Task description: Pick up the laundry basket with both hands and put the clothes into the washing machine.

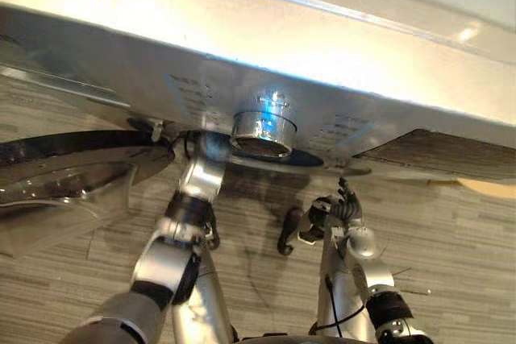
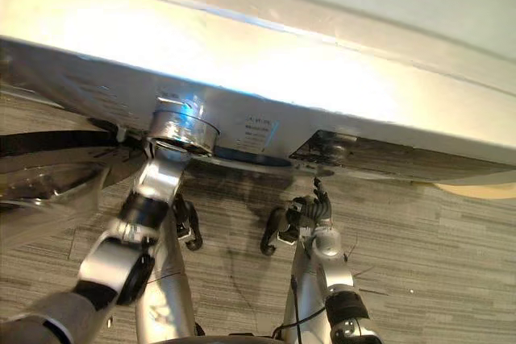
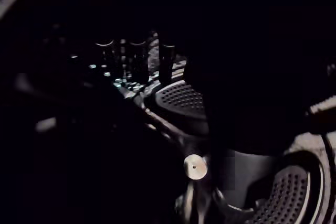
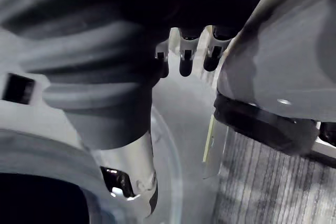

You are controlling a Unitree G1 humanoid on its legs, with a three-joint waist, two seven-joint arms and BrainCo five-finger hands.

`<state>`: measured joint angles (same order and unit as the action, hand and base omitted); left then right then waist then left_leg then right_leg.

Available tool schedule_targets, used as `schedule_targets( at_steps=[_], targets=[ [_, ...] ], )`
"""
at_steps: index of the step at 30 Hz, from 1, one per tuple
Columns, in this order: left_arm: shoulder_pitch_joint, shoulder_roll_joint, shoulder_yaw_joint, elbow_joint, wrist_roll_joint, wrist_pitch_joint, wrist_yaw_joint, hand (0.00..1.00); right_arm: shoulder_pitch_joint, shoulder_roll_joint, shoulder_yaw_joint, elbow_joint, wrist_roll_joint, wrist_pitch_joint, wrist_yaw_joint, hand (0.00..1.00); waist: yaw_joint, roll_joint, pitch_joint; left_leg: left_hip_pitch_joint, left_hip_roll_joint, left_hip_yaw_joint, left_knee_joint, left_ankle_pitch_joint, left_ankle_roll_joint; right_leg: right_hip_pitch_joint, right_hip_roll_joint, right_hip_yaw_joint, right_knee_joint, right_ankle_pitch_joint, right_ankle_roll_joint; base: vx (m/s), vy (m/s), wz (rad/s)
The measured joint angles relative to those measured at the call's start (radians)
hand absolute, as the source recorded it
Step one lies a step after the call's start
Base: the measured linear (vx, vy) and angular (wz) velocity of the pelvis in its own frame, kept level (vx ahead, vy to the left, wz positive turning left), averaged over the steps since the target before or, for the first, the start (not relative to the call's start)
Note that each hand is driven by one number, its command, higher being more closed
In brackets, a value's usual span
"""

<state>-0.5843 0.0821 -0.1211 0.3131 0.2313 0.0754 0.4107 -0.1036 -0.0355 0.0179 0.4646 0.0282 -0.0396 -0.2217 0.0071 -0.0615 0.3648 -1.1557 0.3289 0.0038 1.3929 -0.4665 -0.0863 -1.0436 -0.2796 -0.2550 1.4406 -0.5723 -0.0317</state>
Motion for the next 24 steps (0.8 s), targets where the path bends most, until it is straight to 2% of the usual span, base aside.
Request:
schedule_targets(
  at_steps=[1, 3, 8, 9, 11, 12, 15, 18, 21, 23, 24],
  targets=[
    [0.051, -0.022, 0.002, -0.02, -0.031, -0.01, -0.001, 0.0, 0.011, 0.004, -0.001, -0.001, -0.001, 0.004, 0.001, 0.0, 0.002, 0.0, 0.0, 0.026, -0.001, 0.002, -0.016, 0.001, -0.002, 0.027, 0.0, -0.006, -0.015, 0.0, 0.0, 0.11, -0.066, 0.21],
    [0.306, -0.082, 0.031, -0.123, -0.153, -0.057, -0.017, 0.0, 0.075, 0.01, -0.002, -0.016, -0.006, 0.007, 0.004, 0.0, 0.011, 0.0, -0.001, 0.158, -0.019, 0.009, -0.111, 0.014, -0.012, 0.17, -0.003, -0.037, -0.101, -0.001, 0.004, 0.12, -0.079, 0.34],
    [0.573, -0.08, 0.117, -0.148, -0.248, -0.096, -0.097, 0.0, 0.154, 0.008, -0.013, -0.018, -0.032, 0.008, 0.013, 0.0, 0.015, 0.0, -0.05, 0.316, -0.052, 0.022, -0.279, 0.065, -0.027, 0.337, -0.003, -0.086, -0.242, 0.01, 0.017, 0.1, -0.064, 0.31],
    [0.619, -0.078, 0.15, -0.142, -0.263, -0.104, -0.113, 0.0, 0.176, 0.009, -0.015, -0.016, -0.032, 0.015, 0.021, 0.0, 0.03, 0.003, -0.066, 0.35, -0.054, 0.023, -0.315, 0.075, -0.031, 0.377, -0.002, -0.101, -0.275, 0.015, 0.017, 0.12, -0.054, 0.24],
    [0.671, -0.064, 0.2, -0.073, -0.268, -0.11, -0.15, 0.0, 0.201, 0.01, -0.017, 0.008, -0.031, 0.017, 0.032, 0.0, 0.037, 0.005, -0.067, 0.451, -0.071, 0.025, -0.405, 0.108, -0.036, 0.485, 0.0, -0.131, -0.359, 0.039, 0.026, 0.12, -0.037, 0.31],
    [0.695, -0.052, 0.218, -0.006, -0.269, -0.109, -0.171, 0.0, 0.205, 0.01, -0.018, 0.036, -0.031, 0.018, 0.035, 0.0, 0.037, 0.006, -0.071, 0.525, -0.074, 0.037, -0.479, 0.133, -0.034, 0.56, 0.006, -0.152, -0.43, 0.068, 0.034, 0.09, -0.02, 0.26],
    [0.738, -0.044, 0.245, 0.122, -0.266, -0.109, -0.198, 0.0, 0.211, 0.011, -0.021, 0.096, -0.031, 0.018, 0.05, 0.0, 0.04, 0.009, -0.113, 0.637, -0.078, 0.077, -0.627, 0.182, -0.029, 0.653, 0.037, -0.157, -0.587, 0.137, 0.047, 0.1, 0.024, -0.09],
    [0.759, -0.051, 0.253, 0.318, -0.236, -0.102, -0.23, 0.0, 0.207, 0.013, -0.047, 0.178, -0.031, 0.018, 0.052, 0.0, 0.041, 0.035, -0.176, 0.772, -0.073, 0.142, -0.819, 0.249, -0.015, 0.763, 0.084, -0.15, -0.821, 0.25, 0.072, 0.09, 0.109, -0.31],
    [0.739, -0.046, 0.272, 0.445, -0.207, -0.102, -0.236, 0.0, 0.191, 0.007, -0.056, 0.283, -0.033, 0.012, 0.052, 0.0, 0.037, 0.044, -0.231, 0.891, -0.106, 0.197, -1.025, 0.327, -0.008, 0.842, 0.114, -0.128, -1.034, 0.352, 0.091, 0.06, 0.108, -0.32],
    [0.718, -0.039, 0.272, 0.523, -0.178, -0.102, -0.235, 0.0, 0.154, -0.006, -0.056, 0.375, -0.035, 0.011, 0.051, 0.0, 0.035, 0.055, -0.246, 0.971, -0.133, 0.244, -1.162, 0.393, 0.001, 0.896, 0.137, -0.097, -1.183, 0.441, 0.097, 0.09, 0.094, -0.41],
    [0.712, -0.036, 0.272, 0.535, -0.178, -0.102, -0.235, 0.0, 0.144, -0.01, -0.056, 0.392, -0.036, 0.011, 0.052, 0.0, 0.034, 0.057, -0.245, 0.979, -0.138, 0.25, -1.178, 0.401, -0.001, 0.9, 0.138, -0.095, -1.2, 0.454, 0.098, 0.05, 0.067, -0.28]
  ],
)
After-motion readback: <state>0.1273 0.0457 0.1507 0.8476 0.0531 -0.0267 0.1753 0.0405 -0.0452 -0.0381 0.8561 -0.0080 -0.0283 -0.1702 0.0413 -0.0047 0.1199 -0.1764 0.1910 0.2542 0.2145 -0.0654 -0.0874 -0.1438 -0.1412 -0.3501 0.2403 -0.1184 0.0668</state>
